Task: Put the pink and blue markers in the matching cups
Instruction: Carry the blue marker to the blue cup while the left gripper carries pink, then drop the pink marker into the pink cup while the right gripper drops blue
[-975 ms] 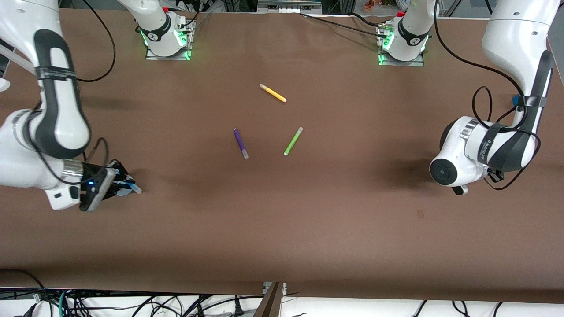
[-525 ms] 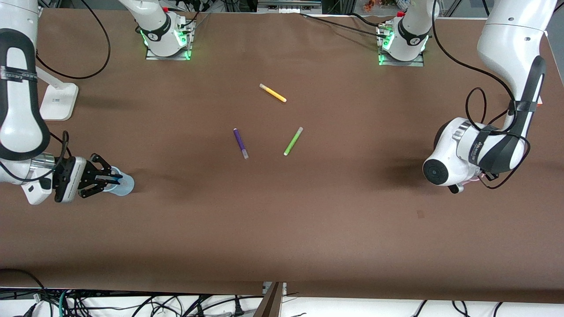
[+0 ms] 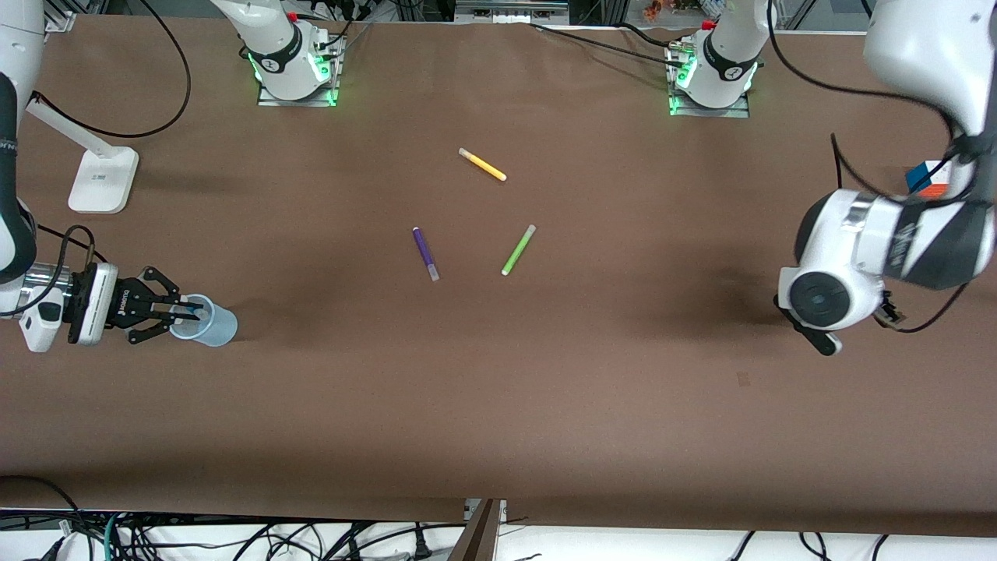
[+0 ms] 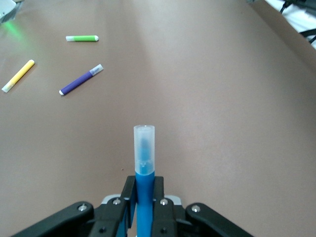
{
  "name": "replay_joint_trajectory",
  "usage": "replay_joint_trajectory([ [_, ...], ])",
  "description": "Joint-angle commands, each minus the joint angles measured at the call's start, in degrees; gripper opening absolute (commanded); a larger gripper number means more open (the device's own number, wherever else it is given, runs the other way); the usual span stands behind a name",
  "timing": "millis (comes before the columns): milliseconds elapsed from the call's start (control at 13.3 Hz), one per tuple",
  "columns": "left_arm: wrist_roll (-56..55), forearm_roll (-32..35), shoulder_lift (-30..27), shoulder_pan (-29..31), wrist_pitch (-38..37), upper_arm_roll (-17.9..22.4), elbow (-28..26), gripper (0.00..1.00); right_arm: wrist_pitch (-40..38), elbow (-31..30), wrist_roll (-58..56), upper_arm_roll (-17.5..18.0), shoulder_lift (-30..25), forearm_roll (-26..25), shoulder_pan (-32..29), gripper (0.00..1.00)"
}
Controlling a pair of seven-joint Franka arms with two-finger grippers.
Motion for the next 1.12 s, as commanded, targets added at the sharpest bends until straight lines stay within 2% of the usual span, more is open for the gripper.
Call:
replay_joint_trajectory([
  [0,-2.5,-12.1,-2.1,0.1,-0.9,-0.3,7.0,1.0,-0.8,-0.1,-4.2,1.0,1.6,4.0,-2.0,0.0],
  [150,-11.1,-21.0,-2.7,0.2,-0.8,-0.4,11.9,1.0,-0.7,-0.1,-4.3,1.1,1.7,4.1,-2.0,0.0],
  [375,-20.7,-33.6,-5.5,0.7,0.1,-0.3,12.7,1.0,-0.8,0.4,-5.6,1.2,2.9,4.3,-2.8,0.0],
  [600,-28.7,-39.9,-9.3,0.4,2.5,0.3,12.6,1.0,-1.2,0.7,-7.9,1.2,4.2,7.4,-3.0,0.0],
  [675,-30.7,-39.9,-10.8,-0.7,2.4,0.6,12.3,1.0,-1.2,0.8,-7.7,1.2,4.2,7.4,-3.0,0.21],
  [750,-31.9,-39.9,-13.0,-2.9,2.2,2.4,11.5,1.0,-1.3,1.0,-7.2,1.2,4.1,7.4,-3.0,0.47],
  [825,-32.0,-40.0,-15.0,-6.7,1.4,6.2,10.7,1.0,-1.3,1.8,-7.3,1.2,4.2,7.3,-3.2,0.99],
  [900,-32.0,-40.2,-17.3,-10.1,1.2,9.7,9.2,1.0,-1.8,1.9,-7.1,1.1,4.0,7.2,-3.2,1.0],
  [1050,-31.4,-43.3,-22.4,-10.4,2.3,10.9,3.2,1.0,-3.0,4.1,-5.6,1.1,3.9,6.4,-3.2,1.0],
])
